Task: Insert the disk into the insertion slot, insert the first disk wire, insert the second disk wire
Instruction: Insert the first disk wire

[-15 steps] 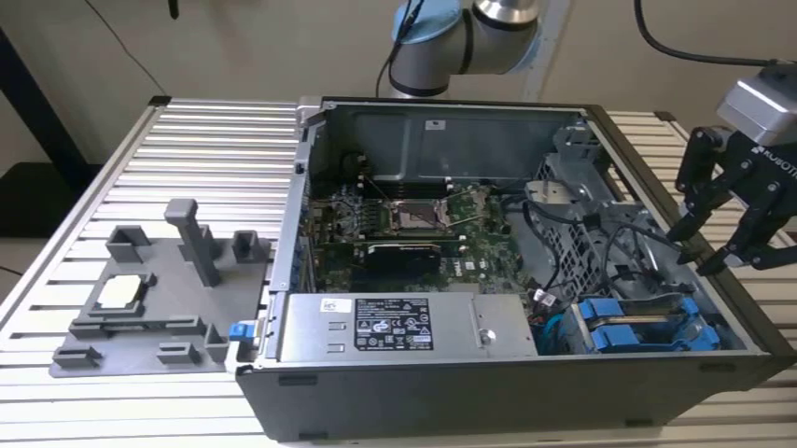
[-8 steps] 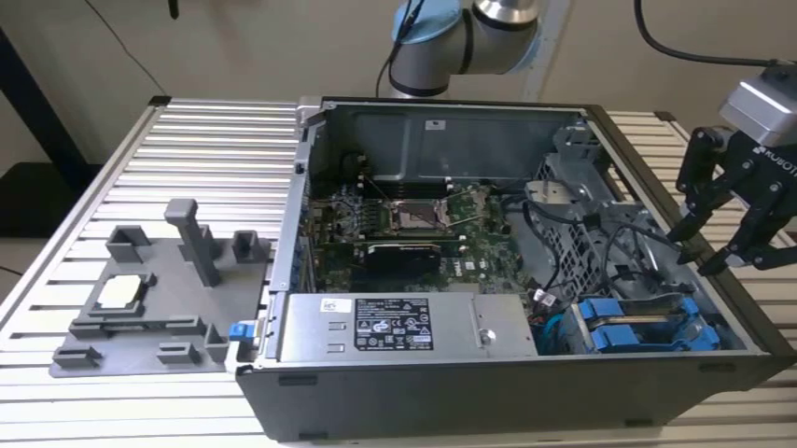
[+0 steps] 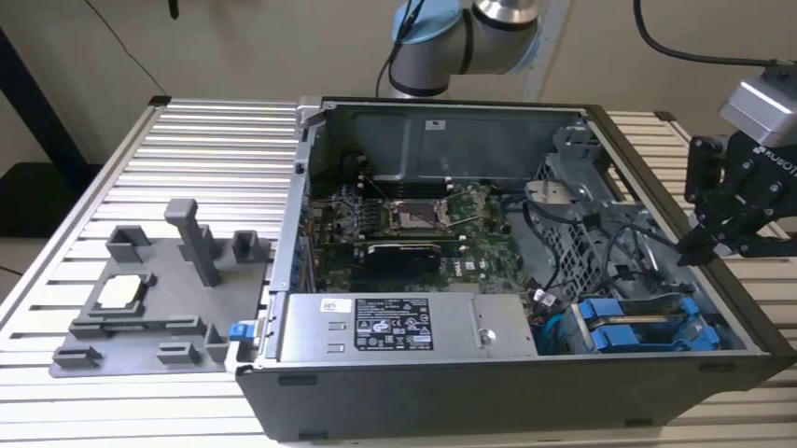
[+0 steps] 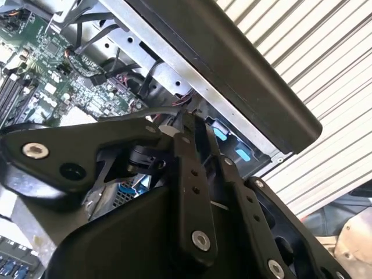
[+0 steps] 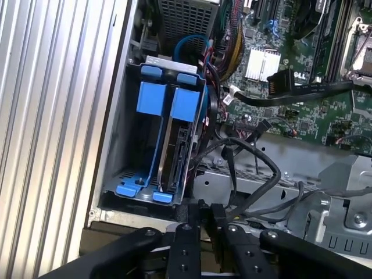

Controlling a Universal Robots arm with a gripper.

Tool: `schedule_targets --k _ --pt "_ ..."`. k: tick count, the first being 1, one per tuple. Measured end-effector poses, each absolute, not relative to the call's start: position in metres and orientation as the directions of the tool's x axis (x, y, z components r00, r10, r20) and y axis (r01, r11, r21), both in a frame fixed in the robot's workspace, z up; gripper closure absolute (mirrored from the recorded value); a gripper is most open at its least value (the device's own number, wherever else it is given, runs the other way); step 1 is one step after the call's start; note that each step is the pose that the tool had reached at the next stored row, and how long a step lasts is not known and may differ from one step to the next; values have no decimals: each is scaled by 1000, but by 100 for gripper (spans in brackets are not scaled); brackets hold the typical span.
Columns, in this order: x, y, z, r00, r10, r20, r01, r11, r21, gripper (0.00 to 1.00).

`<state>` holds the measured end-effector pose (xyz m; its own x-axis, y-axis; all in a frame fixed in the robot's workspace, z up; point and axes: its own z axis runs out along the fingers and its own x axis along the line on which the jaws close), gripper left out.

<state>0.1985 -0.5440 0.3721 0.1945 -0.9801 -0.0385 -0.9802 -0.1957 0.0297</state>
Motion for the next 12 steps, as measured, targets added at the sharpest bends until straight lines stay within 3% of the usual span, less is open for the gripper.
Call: schedule_targets --k 12 --pt "199 -544 372 203 -978 -39 -978 -204 30 81"
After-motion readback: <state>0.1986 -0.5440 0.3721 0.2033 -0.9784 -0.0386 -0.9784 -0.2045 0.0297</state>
